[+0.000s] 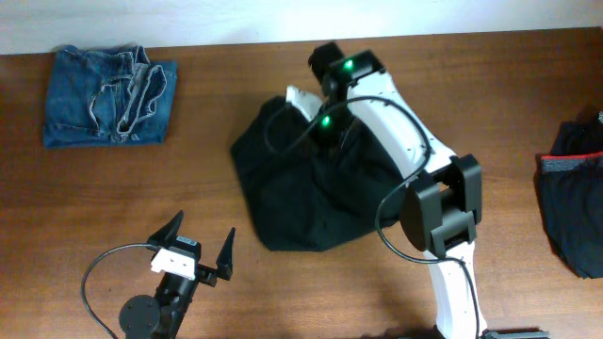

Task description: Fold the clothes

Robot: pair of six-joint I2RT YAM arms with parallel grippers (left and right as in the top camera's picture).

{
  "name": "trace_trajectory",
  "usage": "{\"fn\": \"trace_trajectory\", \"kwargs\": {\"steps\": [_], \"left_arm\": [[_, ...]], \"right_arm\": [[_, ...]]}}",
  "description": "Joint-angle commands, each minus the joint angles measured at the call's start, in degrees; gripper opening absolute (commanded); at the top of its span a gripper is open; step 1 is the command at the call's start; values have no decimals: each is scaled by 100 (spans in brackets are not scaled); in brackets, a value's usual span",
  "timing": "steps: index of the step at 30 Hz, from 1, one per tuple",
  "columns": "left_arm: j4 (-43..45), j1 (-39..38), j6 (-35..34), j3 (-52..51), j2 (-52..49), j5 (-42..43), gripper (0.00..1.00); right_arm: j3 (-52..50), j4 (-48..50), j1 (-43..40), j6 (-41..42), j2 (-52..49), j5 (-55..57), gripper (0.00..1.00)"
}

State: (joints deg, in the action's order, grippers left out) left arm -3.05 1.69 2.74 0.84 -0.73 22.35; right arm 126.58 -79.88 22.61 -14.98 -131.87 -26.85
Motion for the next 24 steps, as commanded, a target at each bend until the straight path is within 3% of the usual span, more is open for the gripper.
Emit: {"fn": "trace_trajectory", "kwargs": {"steps": [1, 5, 7, 13, 24], "left_arm": [[-48, 35, -57, 7, 39, 81, 99], [-48, 35, -57, 7, 39, 83, 99], [-48, 35, -59, 7, 39, 92, 99], [-48, 35, -59, 7, 39, 363, 99], [-48, 35, -59, 7, 39, 361, 99]], "right_arm": [[1270, -439, -173, 92, 249, -52, 4], [2677, -957, -297, 549, 463, 396, 4], [3672, -1255, -424, 1069, 531, 1268, 4], [5348, -1744, -820, 1770, 616, 2625, 4], [5337, -1729, -3062, 2216, 1847, 3248, 4]]}}
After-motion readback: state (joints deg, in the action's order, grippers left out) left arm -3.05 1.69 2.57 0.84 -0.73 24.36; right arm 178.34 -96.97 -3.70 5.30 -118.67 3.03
